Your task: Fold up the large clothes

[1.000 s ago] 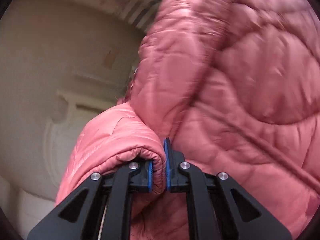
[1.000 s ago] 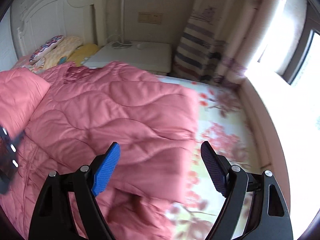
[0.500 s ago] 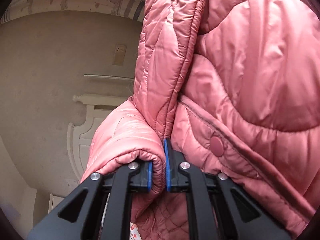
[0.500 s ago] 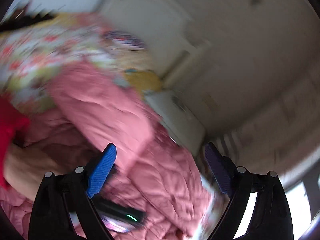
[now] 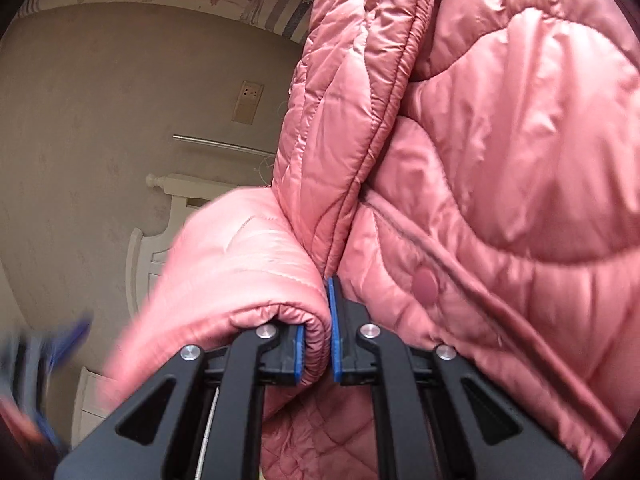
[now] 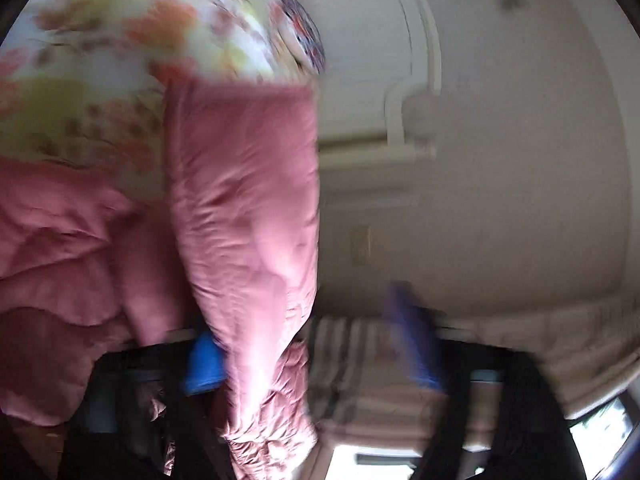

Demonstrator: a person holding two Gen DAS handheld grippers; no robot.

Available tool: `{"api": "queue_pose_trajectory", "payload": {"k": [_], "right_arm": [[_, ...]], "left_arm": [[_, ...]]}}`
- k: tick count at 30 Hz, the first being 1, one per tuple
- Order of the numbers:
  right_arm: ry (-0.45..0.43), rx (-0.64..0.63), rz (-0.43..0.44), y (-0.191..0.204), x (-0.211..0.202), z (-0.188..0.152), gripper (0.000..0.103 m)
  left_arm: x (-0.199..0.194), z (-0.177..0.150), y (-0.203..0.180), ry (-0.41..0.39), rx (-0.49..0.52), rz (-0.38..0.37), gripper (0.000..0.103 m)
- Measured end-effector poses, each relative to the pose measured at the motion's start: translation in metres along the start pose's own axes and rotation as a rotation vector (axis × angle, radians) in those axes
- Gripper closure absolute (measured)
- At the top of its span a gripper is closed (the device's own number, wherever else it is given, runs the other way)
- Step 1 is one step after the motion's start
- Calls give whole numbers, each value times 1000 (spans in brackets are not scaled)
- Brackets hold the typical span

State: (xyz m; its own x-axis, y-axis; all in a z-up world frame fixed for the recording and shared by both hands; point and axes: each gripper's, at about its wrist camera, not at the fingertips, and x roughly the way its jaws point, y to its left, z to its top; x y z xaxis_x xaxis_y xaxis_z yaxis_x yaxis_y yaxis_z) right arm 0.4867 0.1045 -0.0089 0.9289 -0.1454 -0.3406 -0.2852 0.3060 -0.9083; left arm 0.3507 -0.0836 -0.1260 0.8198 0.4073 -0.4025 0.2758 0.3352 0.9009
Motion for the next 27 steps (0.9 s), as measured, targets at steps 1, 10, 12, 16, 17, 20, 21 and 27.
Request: {"api": "queue_pose_trajectory", "payload": {"k": [1, 10, 12, 16, 17, 20, 21, 27], "right_arm": [[24, 95, 34, -21, 13, -11, 68], [451, 713, 349, -110, 146, -226, 65], [482, 919, 481, -108, 159, -274, 64], [518, 1137, 453, -114, 161, -333, 21], [506, 1184, 381, -123, 157, -345, 16], [478, 1235, 442, -134, 157, -353, 16], [487, 1234, 524, -133, 158, -352, 16], [523, 1185, 706, -115, 148, -371, 16]], "left_arm": [[-2, -6, 3, -4, -16, -13, 92], [-15, -60, 51, -34, -280, -202, 81], [-15, -76, 68, -55, -390, -359, 77], [-5, -117, 113, -24, -676, -586, 71], [-2, -123, 121, -15, -721, -598, 67], [13, -124, 138, 10, -763, -532, 63], [22, -125, 144, 27, -784, -524, 63], [65, -114, 164, 66, -855, -566, 63]]}}
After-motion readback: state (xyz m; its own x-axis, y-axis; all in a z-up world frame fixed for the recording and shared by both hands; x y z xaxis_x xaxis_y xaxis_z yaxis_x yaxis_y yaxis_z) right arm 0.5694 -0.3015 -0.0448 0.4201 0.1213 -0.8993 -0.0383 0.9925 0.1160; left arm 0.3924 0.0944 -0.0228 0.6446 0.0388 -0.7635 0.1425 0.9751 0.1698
